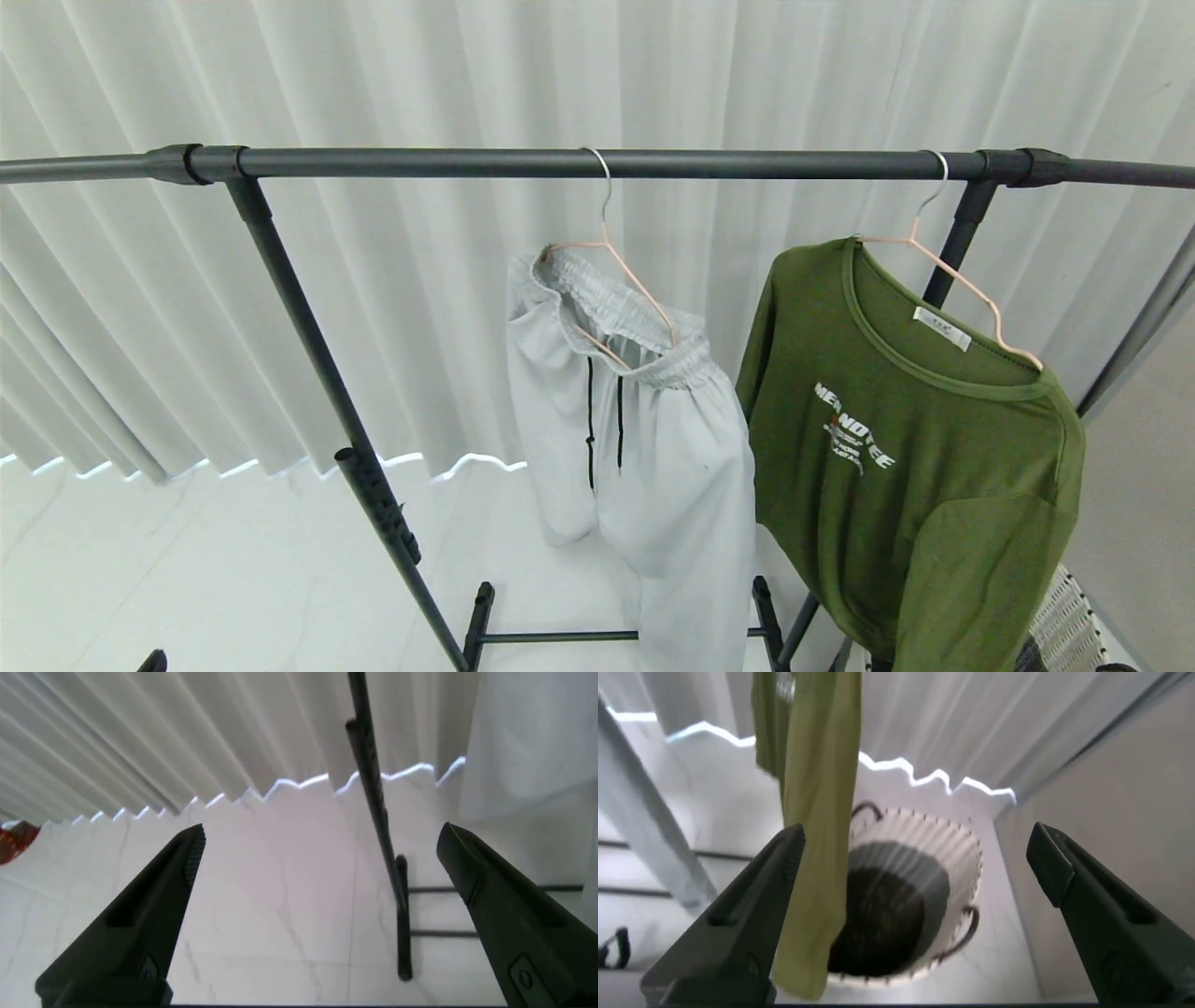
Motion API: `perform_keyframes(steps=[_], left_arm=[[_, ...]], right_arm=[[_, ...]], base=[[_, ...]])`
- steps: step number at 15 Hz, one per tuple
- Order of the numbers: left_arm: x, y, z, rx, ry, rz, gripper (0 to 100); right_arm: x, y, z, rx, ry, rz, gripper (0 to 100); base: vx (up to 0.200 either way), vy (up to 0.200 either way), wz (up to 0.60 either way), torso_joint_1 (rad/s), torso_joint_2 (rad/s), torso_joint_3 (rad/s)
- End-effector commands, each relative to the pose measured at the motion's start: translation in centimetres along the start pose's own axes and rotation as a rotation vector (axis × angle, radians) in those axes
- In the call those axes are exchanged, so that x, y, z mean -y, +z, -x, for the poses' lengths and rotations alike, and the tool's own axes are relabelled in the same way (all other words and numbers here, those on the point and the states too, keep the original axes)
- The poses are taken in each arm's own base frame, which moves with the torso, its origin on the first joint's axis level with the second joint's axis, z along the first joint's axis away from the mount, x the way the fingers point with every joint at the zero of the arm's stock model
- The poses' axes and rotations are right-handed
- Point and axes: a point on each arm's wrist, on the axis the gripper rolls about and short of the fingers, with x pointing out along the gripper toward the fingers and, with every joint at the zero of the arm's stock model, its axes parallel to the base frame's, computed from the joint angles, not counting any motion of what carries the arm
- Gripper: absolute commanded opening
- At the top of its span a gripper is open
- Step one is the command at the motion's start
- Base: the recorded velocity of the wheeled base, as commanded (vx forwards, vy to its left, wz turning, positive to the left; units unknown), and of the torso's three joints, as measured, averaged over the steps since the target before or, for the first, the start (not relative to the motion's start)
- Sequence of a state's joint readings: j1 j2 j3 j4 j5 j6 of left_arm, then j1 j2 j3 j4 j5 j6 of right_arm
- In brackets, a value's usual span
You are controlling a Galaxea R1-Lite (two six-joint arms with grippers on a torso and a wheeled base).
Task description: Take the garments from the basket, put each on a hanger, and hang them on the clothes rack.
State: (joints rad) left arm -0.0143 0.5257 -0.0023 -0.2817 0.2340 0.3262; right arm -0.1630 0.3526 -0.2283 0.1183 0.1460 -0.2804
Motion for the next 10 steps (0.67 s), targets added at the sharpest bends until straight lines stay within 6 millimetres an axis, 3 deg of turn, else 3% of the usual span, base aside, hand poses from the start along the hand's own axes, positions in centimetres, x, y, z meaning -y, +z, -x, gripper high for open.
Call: perform_keyframes(steps=[1,4,7,10], left_arm=[[0.0,-2.3,2.9,0.088,0.087,0.034,100],[0.2,-3.0,3.4,0.106,0.152,0.052,100],[0.3,-3.2,3.8,0.150,0.174,0.076,100],[0.3,-3.2,3.8,0.153,0.171,0.075,100]], right_arm=[[-0.6,-1.7,1.1,0.048,-0.017,0.009,100],[-1.3,-4.0,1.0,0.034,-0.013,0.007,100],[-1.5,-4.8,1.1,0.071,-0.028,-0.007,100],[-1.1,-5.0,0.7,0.080,-0.231,-0.021,100]], base=[[0.000,0.000,0.00,0.000,0.00,0.000],[0.000,0.000,0.00,0.000,0.00,0.000],[0.000,0.000,0.00,0.000,0.00,0.000],[0.000,0.000,0.00,0.000,0.00,0.000]])
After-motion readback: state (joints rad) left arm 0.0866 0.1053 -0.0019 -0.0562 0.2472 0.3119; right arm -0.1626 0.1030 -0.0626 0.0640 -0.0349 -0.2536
